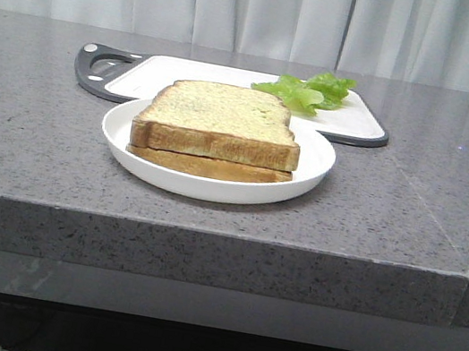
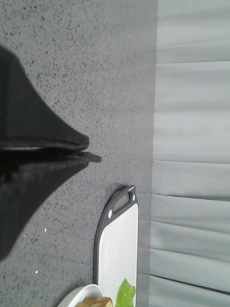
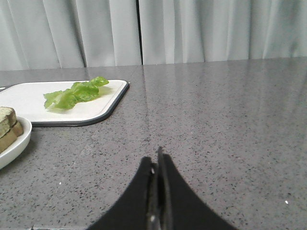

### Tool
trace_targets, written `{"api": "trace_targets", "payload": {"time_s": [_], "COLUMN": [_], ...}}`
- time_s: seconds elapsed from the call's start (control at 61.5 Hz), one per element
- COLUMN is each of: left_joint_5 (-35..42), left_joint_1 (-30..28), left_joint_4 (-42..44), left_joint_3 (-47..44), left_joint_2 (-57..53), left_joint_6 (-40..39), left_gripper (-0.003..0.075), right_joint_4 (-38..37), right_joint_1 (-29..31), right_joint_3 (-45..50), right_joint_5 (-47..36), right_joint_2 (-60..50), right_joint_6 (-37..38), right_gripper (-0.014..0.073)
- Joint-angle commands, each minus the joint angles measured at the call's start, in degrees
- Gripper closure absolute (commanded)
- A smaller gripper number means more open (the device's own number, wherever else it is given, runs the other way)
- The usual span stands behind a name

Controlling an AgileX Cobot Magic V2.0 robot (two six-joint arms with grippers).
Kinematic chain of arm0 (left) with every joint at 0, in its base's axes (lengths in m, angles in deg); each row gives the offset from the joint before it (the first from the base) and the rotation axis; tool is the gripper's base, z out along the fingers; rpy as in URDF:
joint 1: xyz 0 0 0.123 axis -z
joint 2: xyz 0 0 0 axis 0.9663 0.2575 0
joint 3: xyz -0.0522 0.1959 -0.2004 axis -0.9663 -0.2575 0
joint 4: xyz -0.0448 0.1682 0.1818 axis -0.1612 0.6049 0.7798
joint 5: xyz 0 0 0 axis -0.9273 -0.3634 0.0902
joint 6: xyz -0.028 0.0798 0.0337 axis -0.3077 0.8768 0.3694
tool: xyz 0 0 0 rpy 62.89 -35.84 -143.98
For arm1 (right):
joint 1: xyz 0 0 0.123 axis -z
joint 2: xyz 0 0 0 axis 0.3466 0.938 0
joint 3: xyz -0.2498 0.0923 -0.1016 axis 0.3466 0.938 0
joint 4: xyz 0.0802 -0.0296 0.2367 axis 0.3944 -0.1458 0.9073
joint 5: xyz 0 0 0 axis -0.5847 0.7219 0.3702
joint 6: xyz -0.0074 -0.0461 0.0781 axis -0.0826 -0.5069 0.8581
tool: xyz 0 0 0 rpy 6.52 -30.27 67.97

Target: Left arm grabs bread, right arm adds lettuce

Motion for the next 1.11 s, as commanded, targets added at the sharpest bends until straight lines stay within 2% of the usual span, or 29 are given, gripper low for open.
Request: {"api": "trace_targets", "payload": {"time_s": [0.0, 0.91, 1.089], "left_joint_5": [4.8, 6.1, 4.9], "left_joint_1": [-0.1, -0.1, -0.1], "left_joint_4": [-0.1, -0.2, -3.4], "left_joint_3": [-0.3, -0.2, 5.6], "left_joint_2": [-0.9, -0.9, -0.9], "left_joint_6": [-0.5, -0.5, -0.5], "left_gripper": [0.0741, 0.0741, 0.0741], "right_joint_4": [-0.4, -0.4, -0.1], "right_joint_1": [0.1, 0.1, 0.1], "right_joint_3": [-0.2, -0.3, -5.8], "right_joint_5": [-4.9, -5.9, -1.6], "right_joint_2": [-1.2, -1.2, -1.2], "right_joint_6": [-0.2, -0.2, -0.2], "right_gripper": [0.0711, 0.0711, 0.0711]}}
